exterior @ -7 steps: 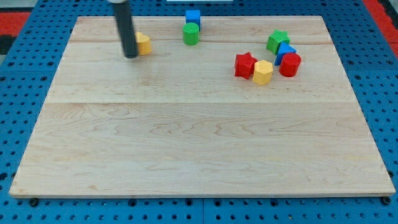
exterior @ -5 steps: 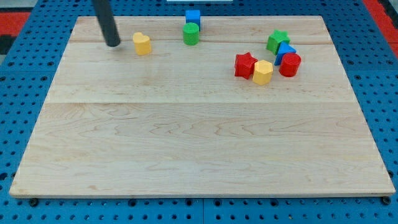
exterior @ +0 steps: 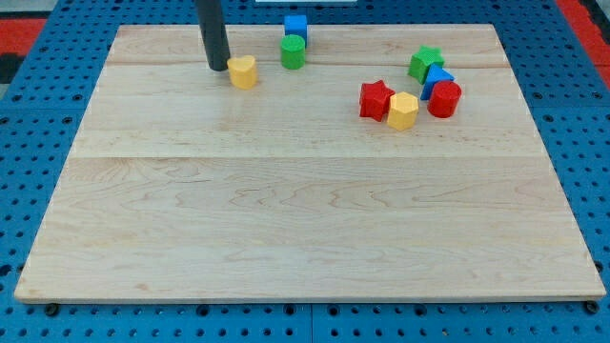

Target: Move the yellow heart towards downside of green circle

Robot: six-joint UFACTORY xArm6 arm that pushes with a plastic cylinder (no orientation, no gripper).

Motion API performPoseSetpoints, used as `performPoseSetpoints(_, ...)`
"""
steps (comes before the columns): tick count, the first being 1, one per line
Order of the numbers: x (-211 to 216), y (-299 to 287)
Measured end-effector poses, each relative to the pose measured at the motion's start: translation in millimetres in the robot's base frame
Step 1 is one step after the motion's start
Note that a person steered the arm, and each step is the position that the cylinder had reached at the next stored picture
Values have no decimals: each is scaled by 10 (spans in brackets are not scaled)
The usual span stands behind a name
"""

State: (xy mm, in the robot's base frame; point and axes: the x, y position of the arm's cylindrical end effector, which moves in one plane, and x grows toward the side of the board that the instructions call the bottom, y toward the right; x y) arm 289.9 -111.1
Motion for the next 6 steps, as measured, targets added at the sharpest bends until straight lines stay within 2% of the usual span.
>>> performPoseSetpoints(2, 197, 662)
performPoseSetpoints(3, 251, 758)
performPoseSetpoints(4, 580, 420)
performPoseSetpoints(5, 816, 771)
performPoseSetpoints(6, 844, 1144)
